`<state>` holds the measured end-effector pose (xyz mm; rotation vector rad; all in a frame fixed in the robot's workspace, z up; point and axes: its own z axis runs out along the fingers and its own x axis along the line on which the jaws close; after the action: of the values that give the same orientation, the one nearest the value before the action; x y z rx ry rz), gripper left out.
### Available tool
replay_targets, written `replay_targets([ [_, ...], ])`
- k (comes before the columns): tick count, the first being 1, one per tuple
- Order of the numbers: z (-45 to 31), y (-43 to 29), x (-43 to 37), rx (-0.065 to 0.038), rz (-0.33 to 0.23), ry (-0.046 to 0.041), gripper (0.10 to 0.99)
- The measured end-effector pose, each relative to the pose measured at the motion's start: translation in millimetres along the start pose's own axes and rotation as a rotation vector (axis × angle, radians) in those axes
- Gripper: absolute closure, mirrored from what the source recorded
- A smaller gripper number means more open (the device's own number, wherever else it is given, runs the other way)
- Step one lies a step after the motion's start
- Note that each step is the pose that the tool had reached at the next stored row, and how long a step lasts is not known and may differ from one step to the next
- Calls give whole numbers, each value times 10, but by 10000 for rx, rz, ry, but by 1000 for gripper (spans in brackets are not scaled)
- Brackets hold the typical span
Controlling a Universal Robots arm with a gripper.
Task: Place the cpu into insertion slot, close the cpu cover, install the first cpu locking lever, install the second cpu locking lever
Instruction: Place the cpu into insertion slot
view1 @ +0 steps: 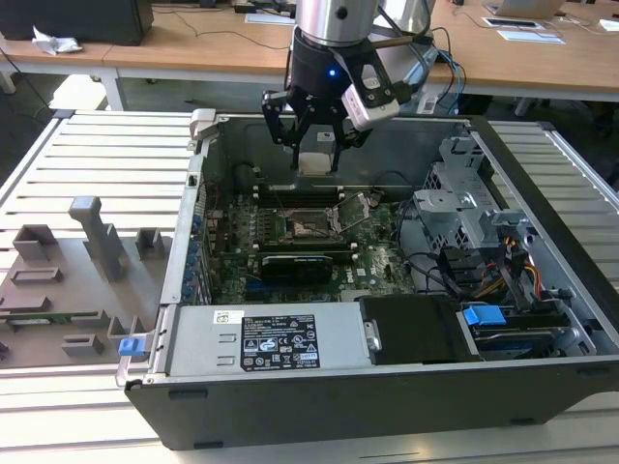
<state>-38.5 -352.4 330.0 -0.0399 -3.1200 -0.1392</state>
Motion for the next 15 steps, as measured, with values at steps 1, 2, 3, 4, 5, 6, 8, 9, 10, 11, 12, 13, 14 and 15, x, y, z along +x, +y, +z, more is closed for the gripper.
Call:
replay_targets([
  [1,3,0,0,0,0,0,545],
  [2,7,-1,0,0,0,0,545],
  [3,11,-1,0,0,0,0,545],
  [4,14,-1,0,0,0,0,545],
  [5,16,-1,0,0,0,0,545],
  [6,19,-2,0,0,0,0,545],
  [8,30,-3,-1,0,0,0,545],
  [9,33,-3,0,0,0,0,545],
  [10,36,-3,-1,0,0,0,545],
  [11,41,-4,-1,0,0,0,545],
  [12,47,-4,-1,0,1,0,545],
  [13,51,-5,-1,0,0,0,545],
  [14,54,-5,-1,0,1,0,545],
  [15,58,-5,-1,0,0,0,545],
])
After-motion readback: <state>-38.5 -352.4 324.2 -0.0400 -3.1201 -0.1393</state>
